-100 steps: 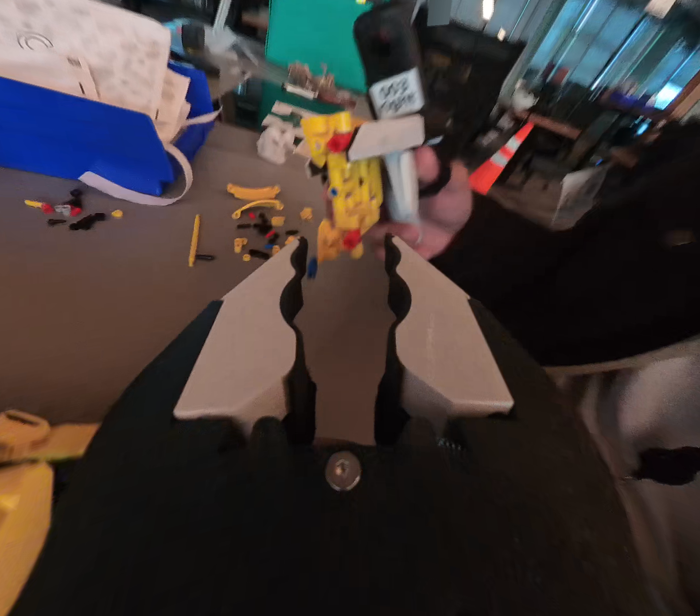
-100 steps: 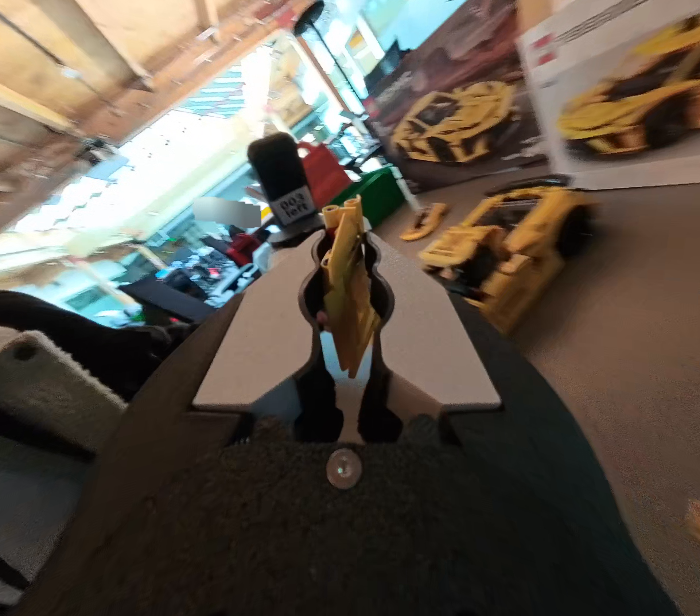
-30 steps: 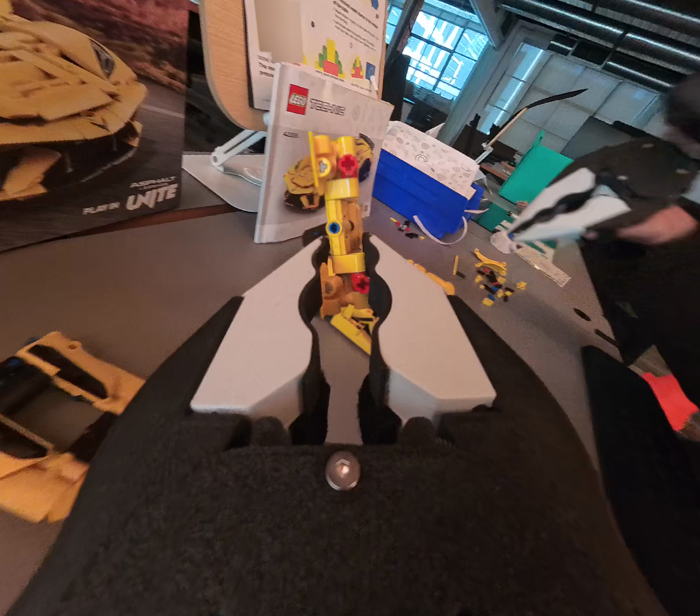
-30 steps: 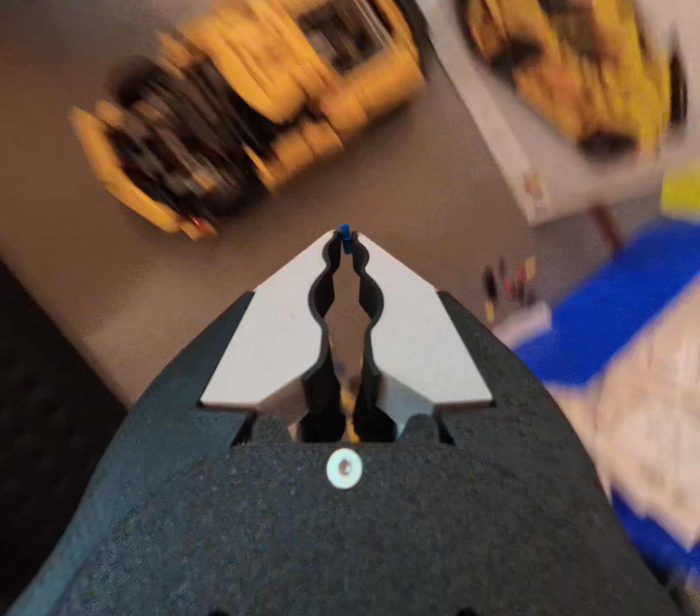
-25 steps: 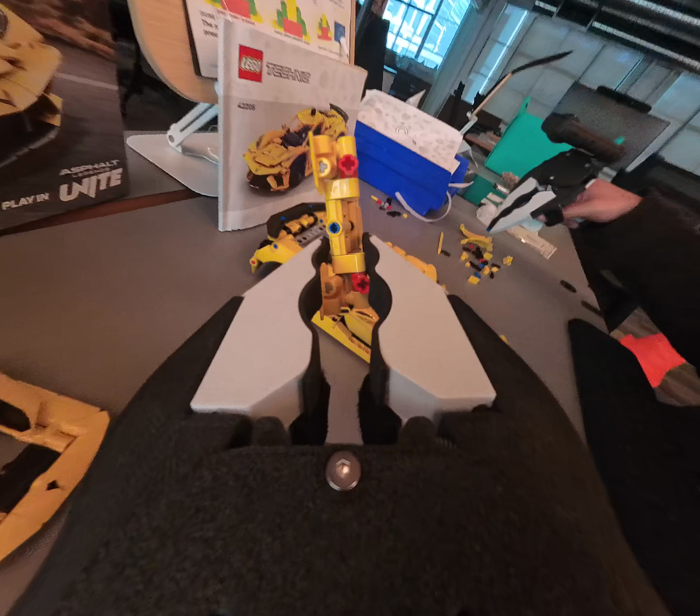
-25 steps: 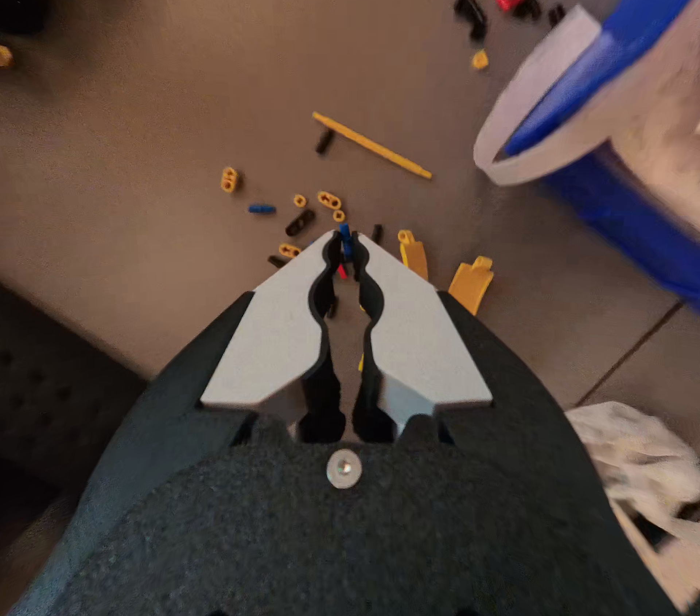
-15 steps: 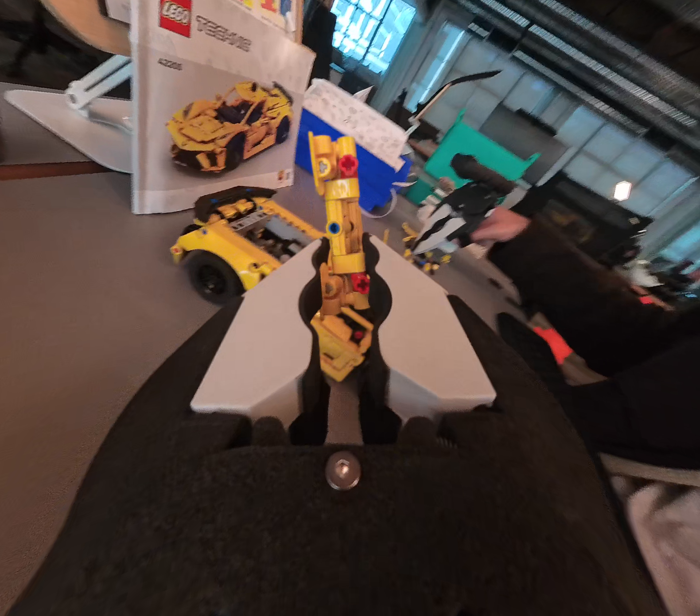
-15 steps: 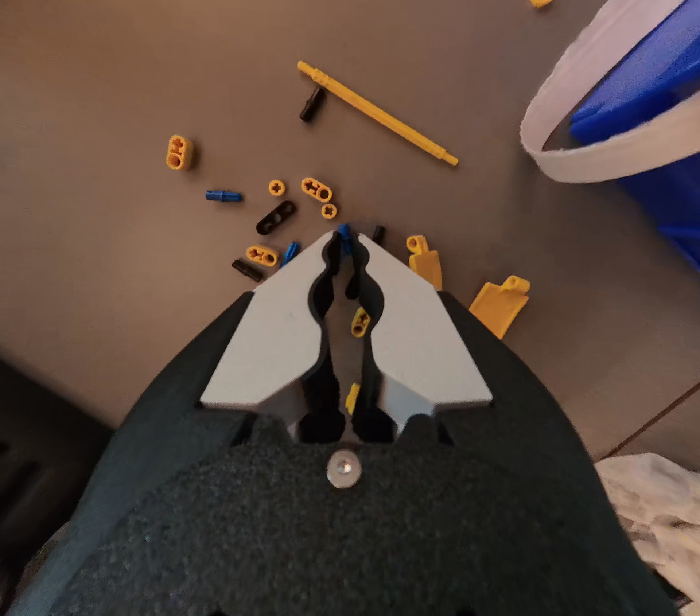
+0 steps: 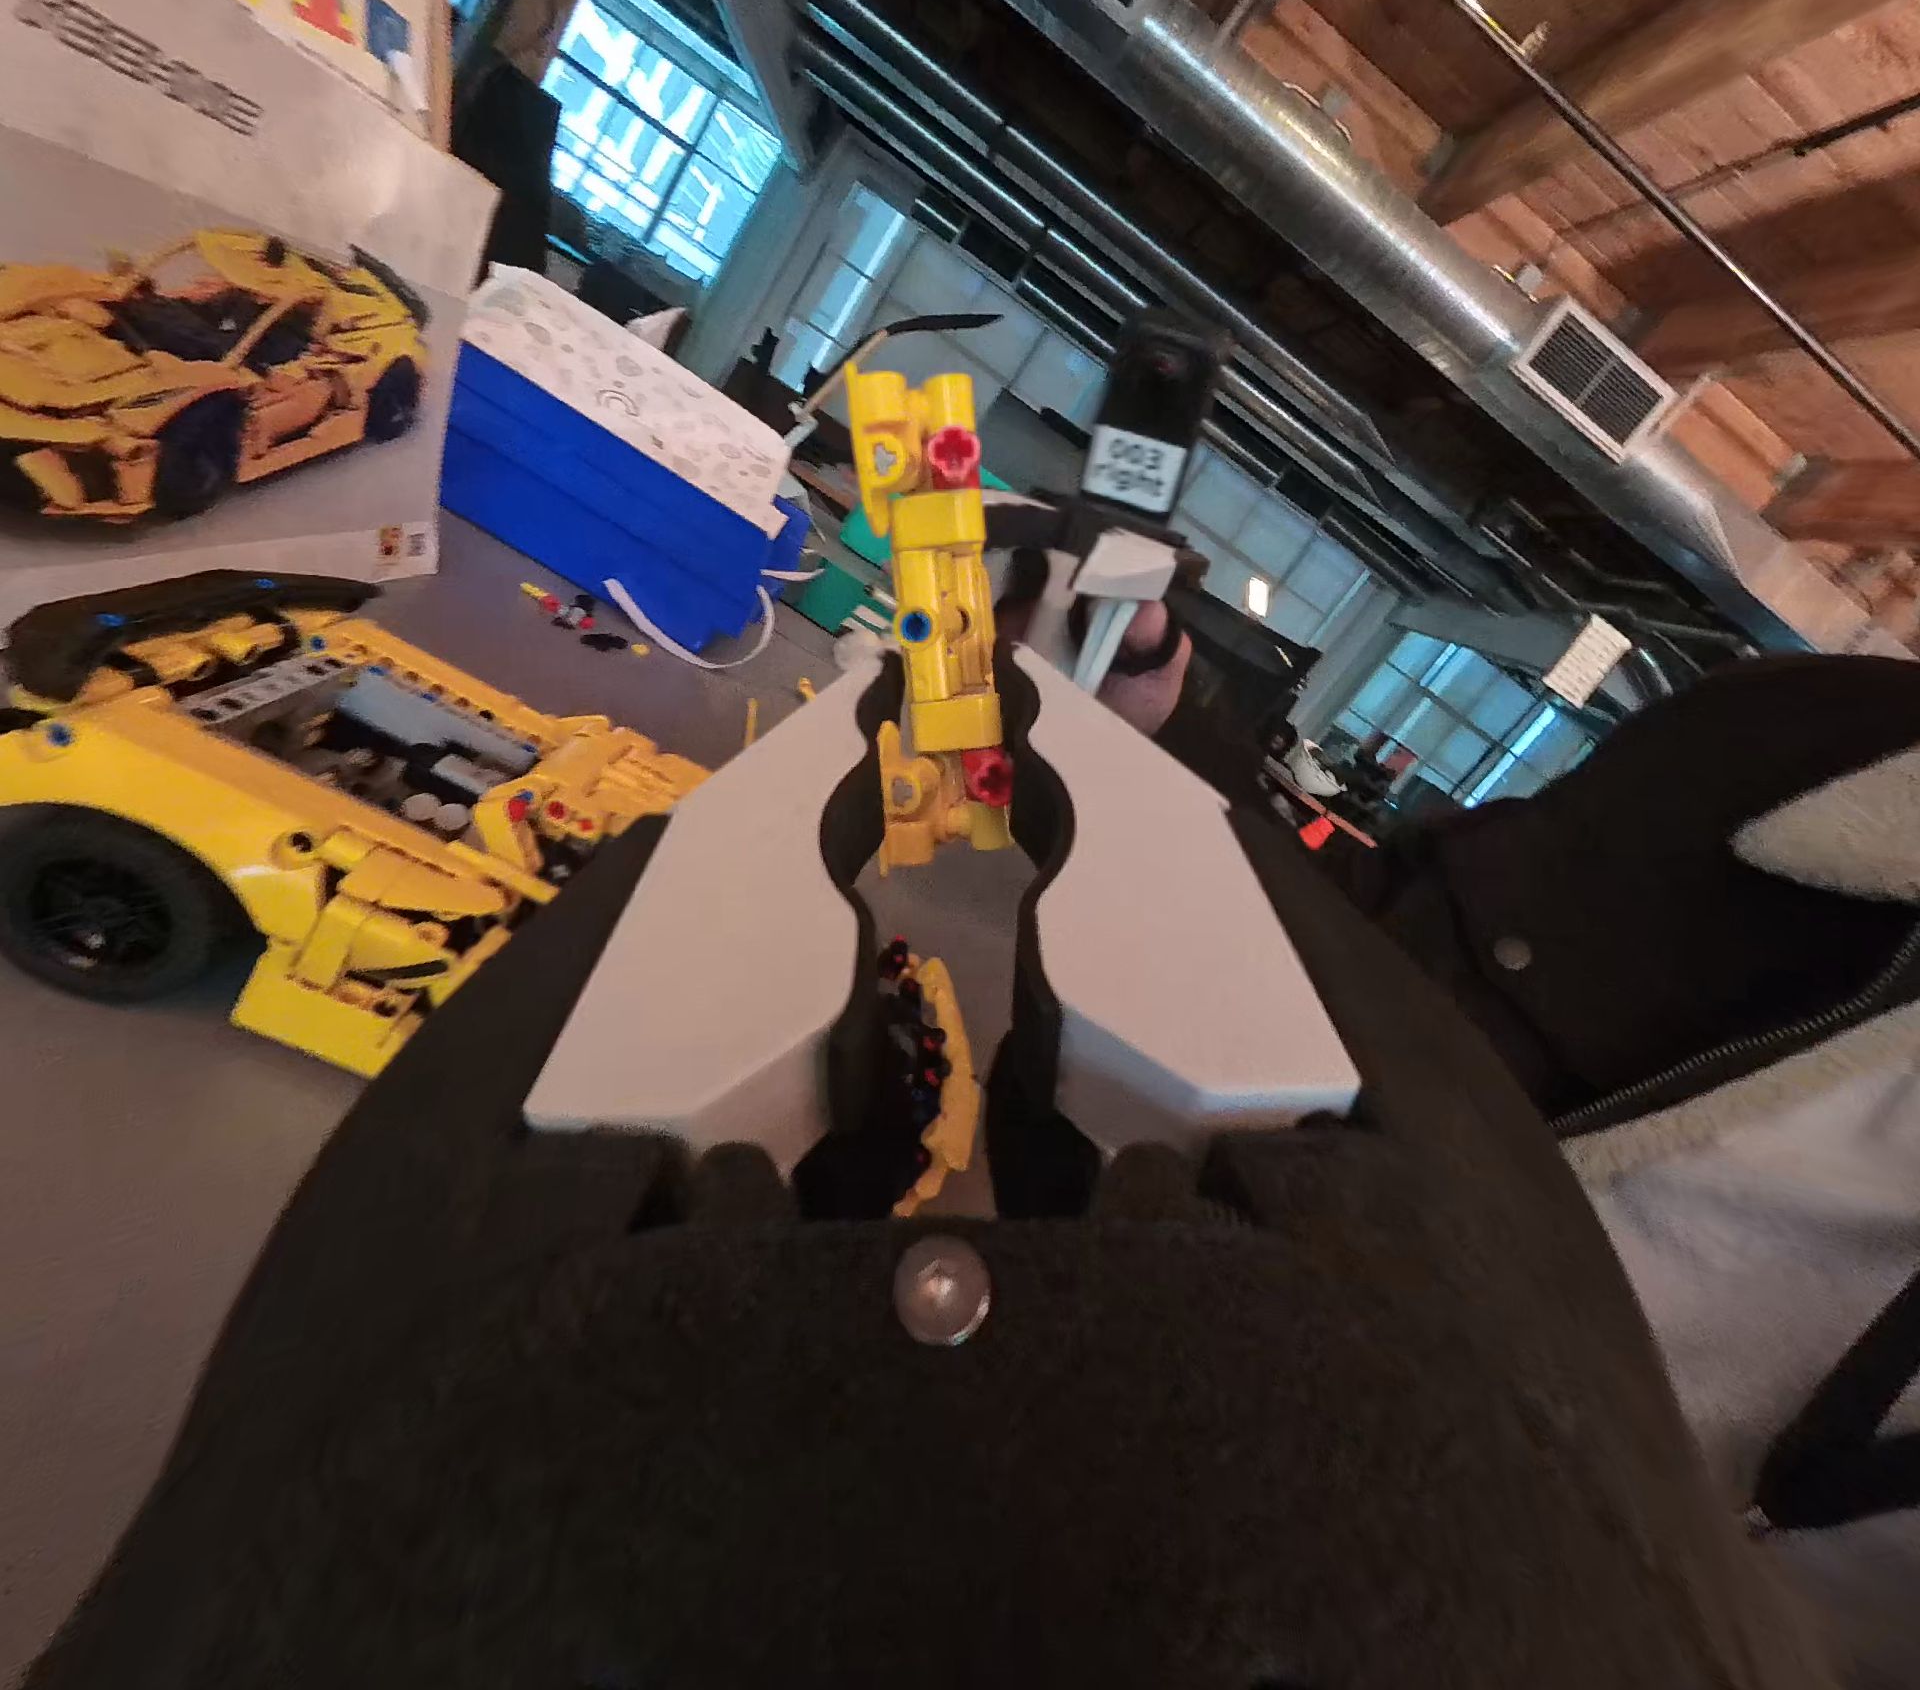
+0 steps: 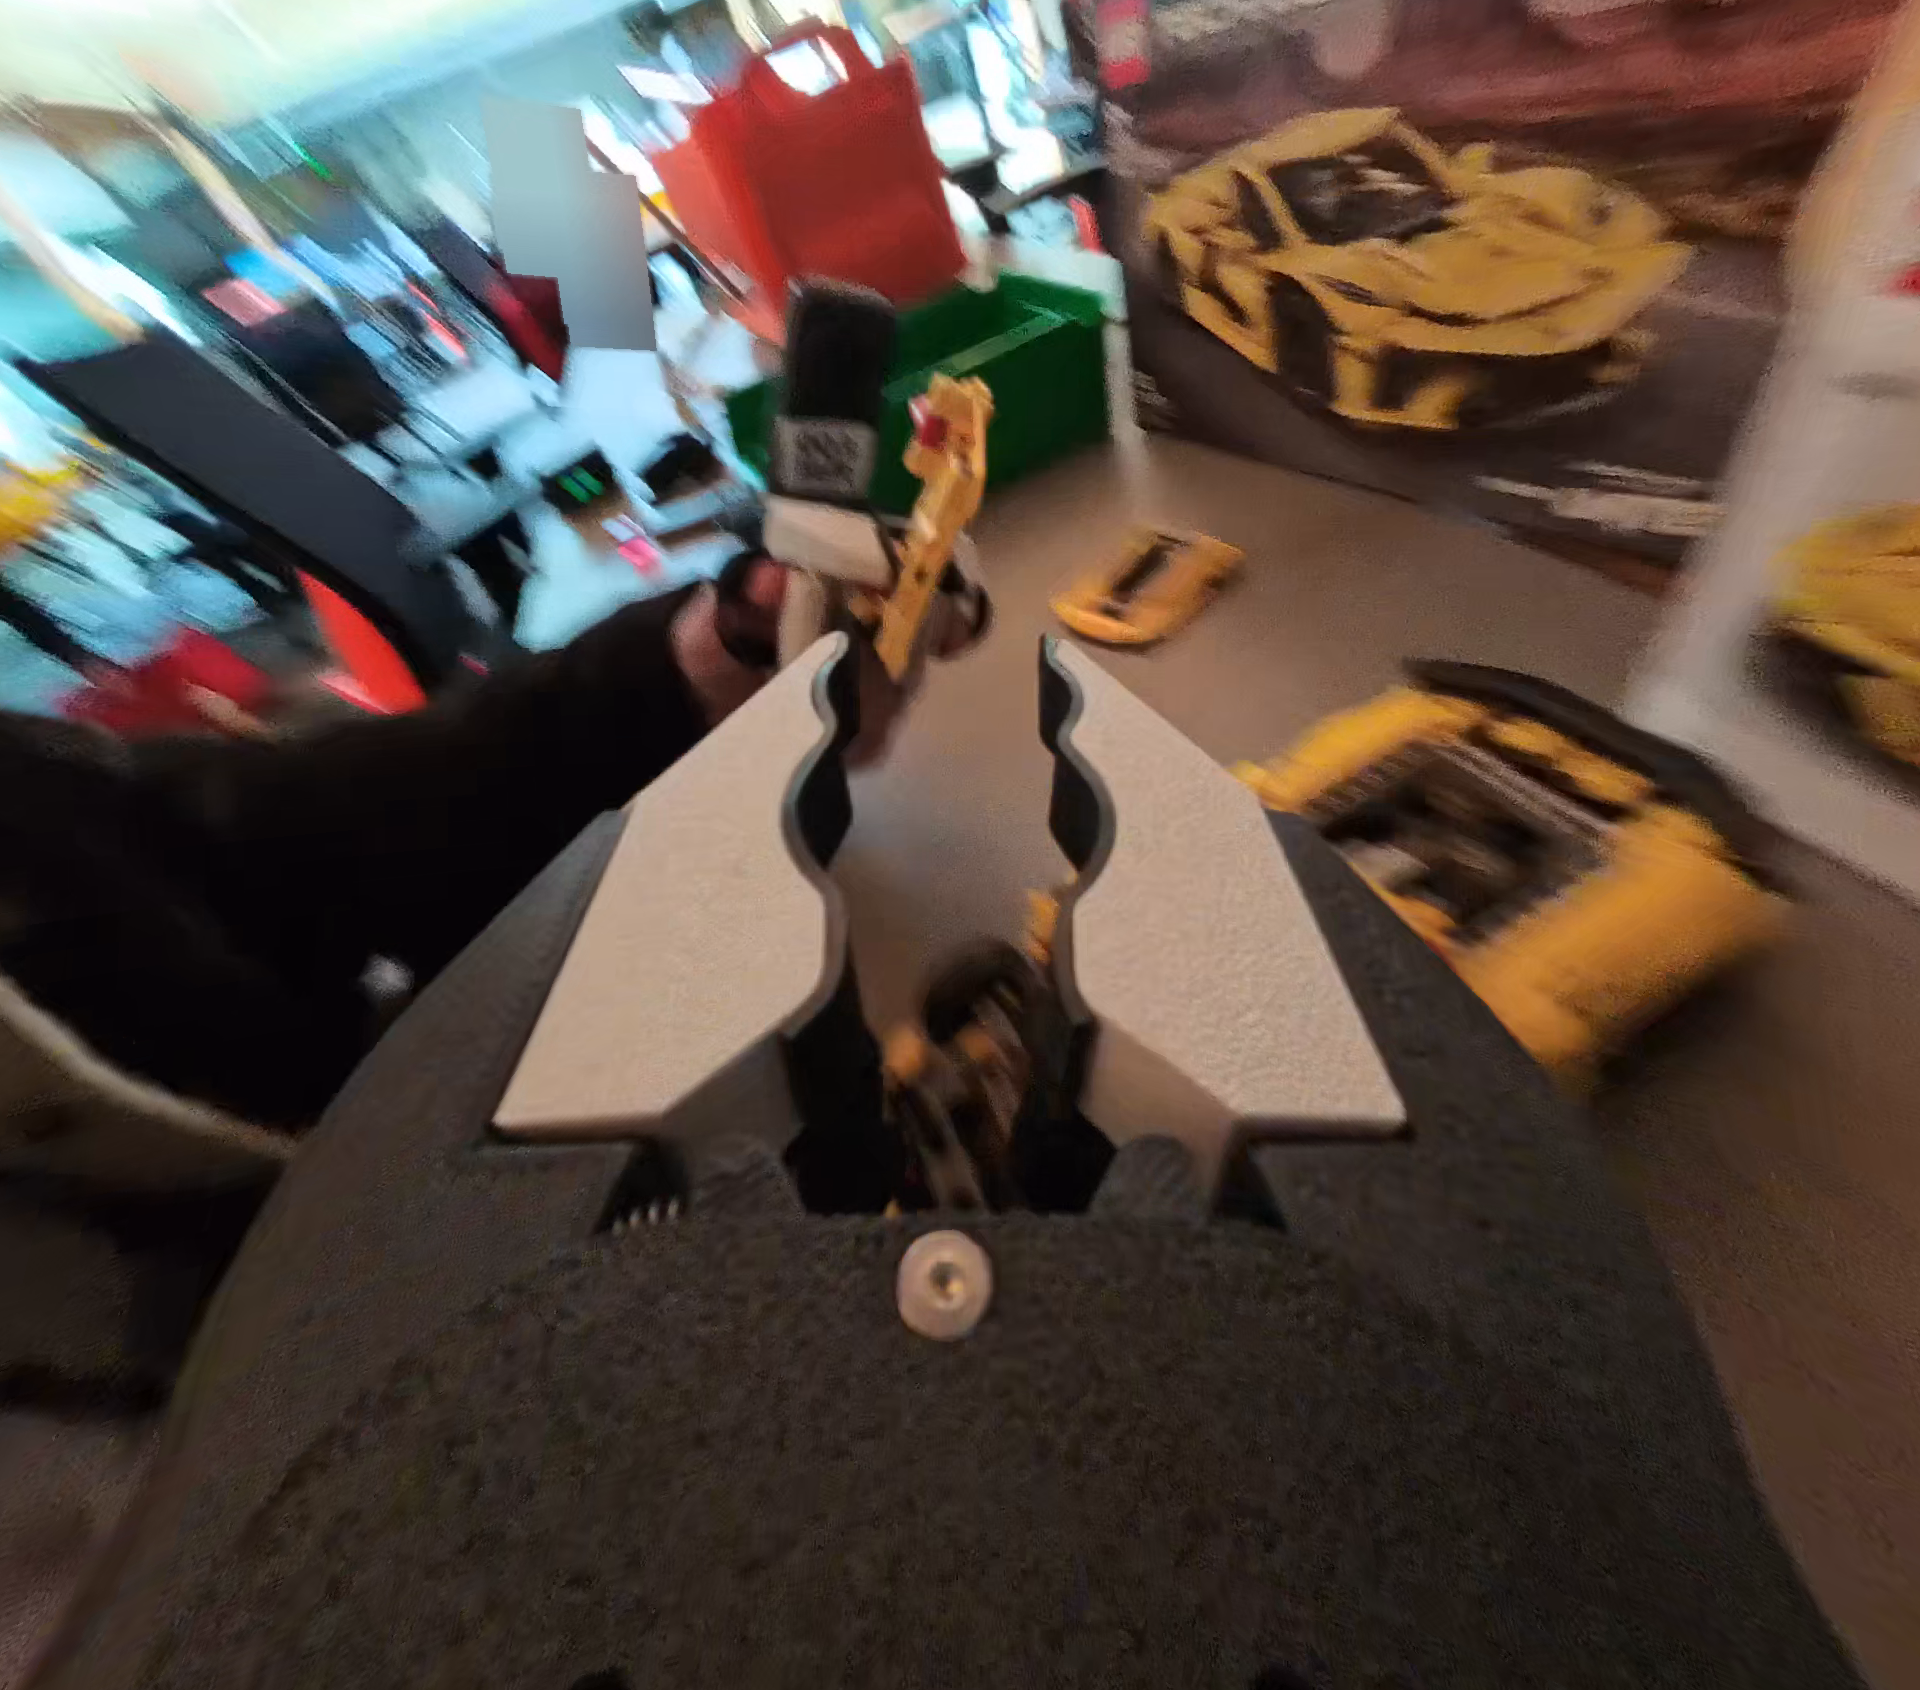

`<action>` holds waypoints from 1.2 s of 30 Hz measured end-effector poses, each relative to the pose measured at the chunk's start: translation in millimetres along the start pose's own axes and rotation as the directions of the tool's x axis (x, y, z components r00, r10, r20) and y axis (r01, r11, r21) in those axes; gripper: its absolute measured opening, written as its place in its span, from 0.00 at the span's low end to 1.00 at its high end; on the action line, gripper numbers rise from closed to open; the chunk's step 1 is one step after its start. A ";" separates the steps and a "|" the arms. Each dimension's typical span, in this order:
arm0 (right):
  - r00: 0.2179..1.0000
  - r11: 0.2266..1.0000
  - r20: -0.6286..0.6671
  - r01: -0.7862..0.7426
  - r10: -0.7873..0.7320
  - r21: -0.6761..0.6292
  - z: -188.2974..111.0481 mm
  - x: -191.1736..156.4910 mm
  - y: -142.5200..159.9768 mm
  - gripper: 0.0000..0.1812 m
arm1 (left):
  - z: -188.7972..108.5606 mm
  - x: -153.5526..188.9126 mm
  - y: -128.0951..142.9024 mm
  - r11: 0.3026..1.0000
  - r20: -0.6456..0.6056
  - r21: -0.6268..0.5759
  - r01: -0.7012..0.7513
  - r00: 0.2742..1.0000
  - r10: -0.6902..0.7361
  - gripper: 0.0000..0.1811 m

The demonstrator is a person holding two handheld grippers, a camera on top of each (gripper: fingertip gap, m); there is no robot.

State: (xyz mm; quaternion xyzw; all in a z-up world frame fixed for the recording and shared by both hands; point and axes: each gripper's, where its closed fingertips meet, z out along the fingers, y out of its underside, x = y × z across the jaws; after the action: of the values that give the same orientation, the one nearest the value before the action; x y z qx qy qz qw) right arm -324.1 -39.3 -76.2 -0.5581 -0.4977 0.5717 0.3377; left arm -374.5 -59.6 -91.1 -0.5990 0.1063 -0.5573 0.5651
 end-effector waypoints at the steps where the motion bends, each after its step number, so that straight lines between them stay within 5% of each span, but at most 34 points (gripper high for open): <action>1: 0.997 0.997 0.048 -0.067 0.065 0.031 17.0 -5.7 1.3 0.18 | 1.9 5.8 1.4 1.000 -0.029 -0.004 -0.008 1.000 0.007 0.09; 10: 0.963 0.971 0.177 -0.222 0.204 0.090 33.5 -19.3 15.7 0.02 | 14.8 15.5 10.2 0.993 -0.022 -0.046 -0.107 0.994 0.107 0.09; 18: 0.969 0.984 0.170 -0.174 0.179 -0.041 30.0 -20.5 34.9 0.00 | 17.6 20.0 20.5 0.976 -0.015 -0.125 -0.178 0.984 0.178 0.15; 22: 0.973 0.985 0.155 -0.165 0.172 -0.059 26.5 -17.0 38.8 0.00 | 21.2 18.2 33.2 0.967 -0.028 -0.177 -0.181 0.983 0.179 0.05; 36: 0.973 0.993 0.222 -0.046 0.070 -0.111 21.9 -41.8 40.9 0.01 | 13.8 41.7 41.0 0.931 -0.147 -0.243 -0.271 0.959 0.241 0.04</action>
State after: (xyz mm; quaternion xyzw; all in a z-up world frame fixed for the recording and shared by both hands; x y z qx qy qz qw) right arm -332.3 -94.2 -104.9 -0.5210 -0.5458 0.6137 0.2324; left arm -328.2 -97.3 -97.3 -0.6161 0.2882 -0.4935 0.5421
